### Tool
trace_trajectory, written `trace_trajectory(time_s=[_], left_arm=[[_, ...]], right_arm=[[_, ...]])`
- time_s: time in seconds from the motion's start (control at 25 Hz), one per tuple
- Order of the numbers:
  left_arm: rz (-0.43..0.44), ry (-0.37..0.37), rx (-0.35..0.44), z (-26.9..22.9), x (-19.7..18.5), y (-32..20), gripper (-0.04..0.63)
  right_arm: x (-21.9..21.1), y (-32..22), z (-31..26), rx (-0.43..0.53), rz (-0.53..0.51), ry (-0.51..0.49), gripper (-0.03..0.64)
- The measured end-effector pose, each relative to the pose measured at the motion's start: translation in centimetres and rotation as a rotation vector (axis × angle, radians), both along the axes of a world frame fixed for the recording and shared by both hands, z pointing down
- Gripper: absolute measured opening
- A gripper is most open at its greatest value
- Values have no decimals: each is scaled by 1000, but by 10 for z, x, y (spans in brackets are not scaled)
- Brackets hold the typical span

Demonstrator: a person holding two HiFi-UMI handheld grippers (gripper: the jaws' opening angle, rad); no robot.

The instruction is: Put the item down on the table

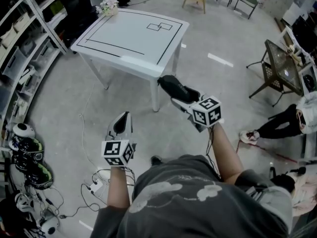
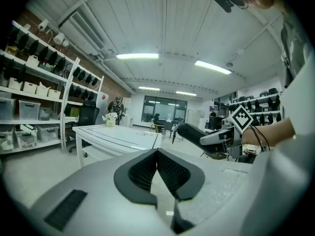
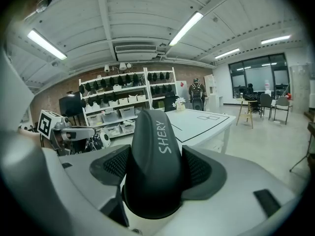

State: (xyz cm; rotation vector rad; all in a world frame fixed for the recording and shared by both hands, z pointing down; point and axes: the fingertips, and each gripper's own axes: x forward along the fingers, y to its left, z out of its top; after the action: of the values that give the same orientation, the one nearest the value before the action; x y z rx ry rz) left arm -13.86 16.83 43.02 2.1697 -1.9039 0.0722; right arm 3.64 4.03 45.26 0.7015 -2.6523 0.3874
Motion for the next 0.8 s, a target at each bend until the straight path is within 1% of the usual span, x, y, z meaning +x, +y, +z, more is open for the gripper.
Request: trace_trajectory(time_s=[0.16, 0.24, 0.36, 0.56, 0.8], left_arm=[[-6, 17, -7, 6, -34, -3, 3], [-7, 33, -4, 7, -43, -6, 3], [4, 43, -7, 10, -48, -14, 3], [22, 35, -21, 15, -51, -36, 3], [32, -4, -54, 21, -61, -85, 2]], right_arm=[[-22, -1, 5, -2, 17, 28, 322], [-28, -2, 8, -1, 13, 48, 322], [-36, -13, 12, -3, 19, 61, 322], [-55, -37, 19, -4, -15, 54, 322], [-77, -98, 33, -22, -39, 45, 322]])
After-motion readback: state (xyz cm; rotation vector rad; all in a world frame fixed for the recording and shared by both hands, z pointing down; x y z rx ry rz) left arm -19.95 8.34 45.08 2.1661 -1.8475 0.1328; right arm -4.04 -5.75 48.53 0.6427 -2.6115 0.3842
